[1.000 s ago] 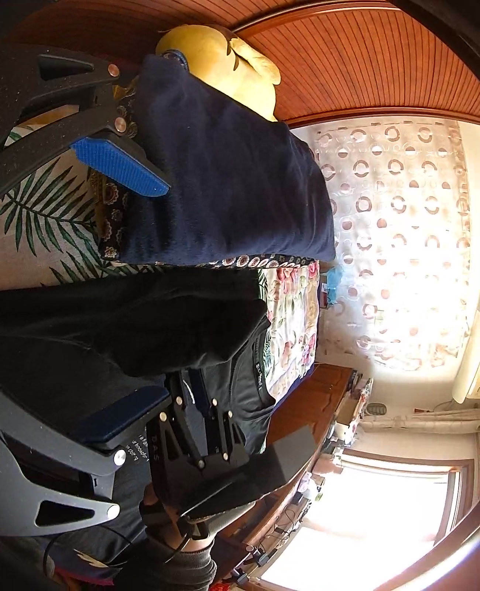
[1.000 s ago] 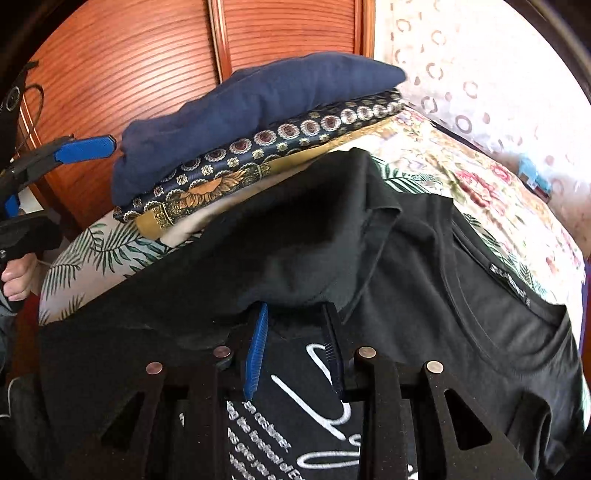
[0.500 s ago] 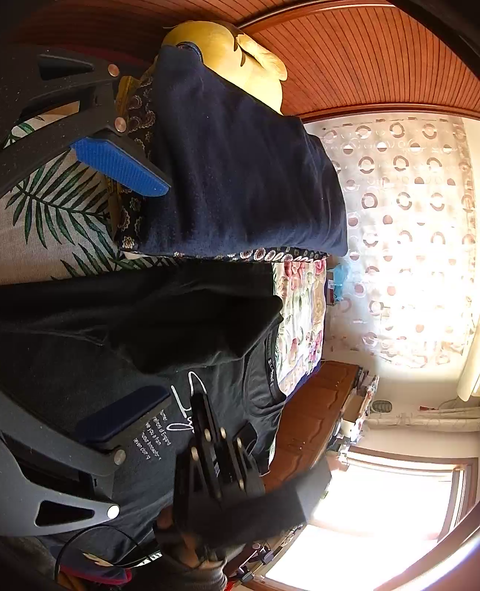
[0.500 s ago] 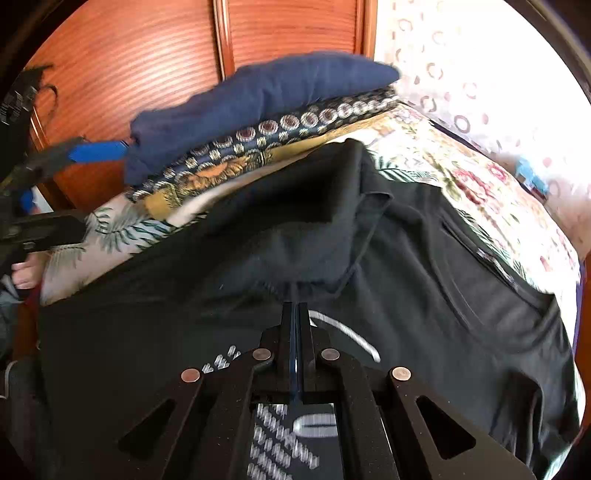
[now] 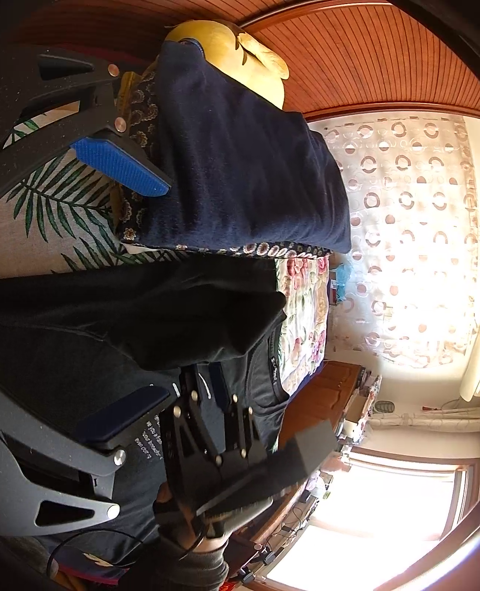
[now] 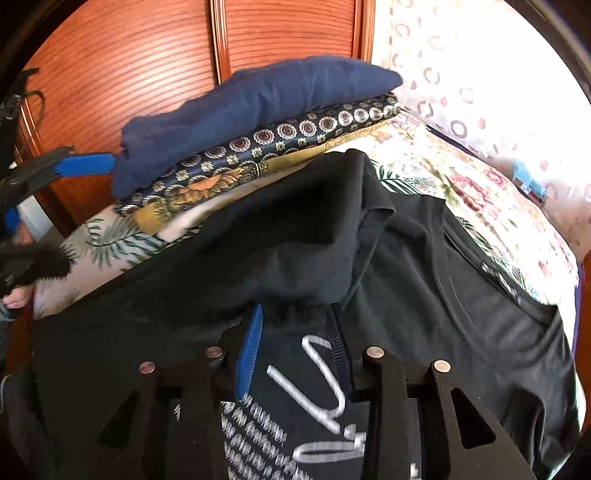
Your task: Fold small clothes
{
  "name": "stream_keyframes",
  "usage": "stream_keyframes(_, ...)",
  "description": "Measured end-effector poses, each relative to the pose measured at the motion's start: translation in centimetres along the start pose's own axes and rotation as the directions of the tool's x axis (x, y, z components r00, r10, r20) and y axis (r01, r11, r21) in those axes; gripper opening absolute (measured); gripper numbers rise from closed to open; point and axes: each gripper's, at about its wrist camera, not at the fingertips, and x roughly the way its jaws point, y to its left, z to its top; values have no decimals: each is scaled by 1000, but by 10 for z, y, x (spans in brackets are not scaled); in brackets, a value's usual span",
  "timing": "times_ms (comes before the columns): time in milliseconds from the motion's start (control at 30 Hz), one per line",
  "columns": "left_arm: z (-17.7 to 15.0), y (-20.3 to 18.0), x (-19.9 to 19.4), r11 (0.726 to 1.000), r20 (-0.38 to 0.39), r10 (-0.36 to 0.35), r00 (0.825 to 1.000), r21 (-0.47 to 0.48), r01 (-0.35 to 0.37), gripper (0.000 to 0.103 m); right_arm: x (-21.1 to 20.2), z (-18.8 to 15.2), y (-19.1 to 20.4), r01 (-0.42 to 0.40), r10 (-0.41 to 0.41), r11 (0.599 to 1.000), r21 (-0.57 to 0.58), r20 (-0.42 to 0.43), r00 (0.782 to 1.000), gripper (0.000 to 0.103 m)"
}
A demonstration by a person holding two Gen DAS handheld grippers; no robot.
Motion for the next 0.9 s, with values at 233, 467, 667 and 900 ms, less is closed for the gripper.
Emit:
stream_keyframes(233,-3,3,5,1000,-13,-5,1000,-6,5,103,2,-7,6,-9,8,997,-74,-22,1000,5)
stream_keyframes(467,-1,0,8,1000,-19,-4,1000,3,4,103,-50,-31,1,-39,40,999,-8,44,998,4)
stream_keyframes(667,4,-7,13,1000,-19,-5,1000,16,5,103,-74,-73,-6,-19,17,996,85,24,1000,6)
stream_keyframes(900,19,-14,17,999,-11,36,999,40,-35,103,-99,-94,-26,42,-53,985,169,59,997,29)
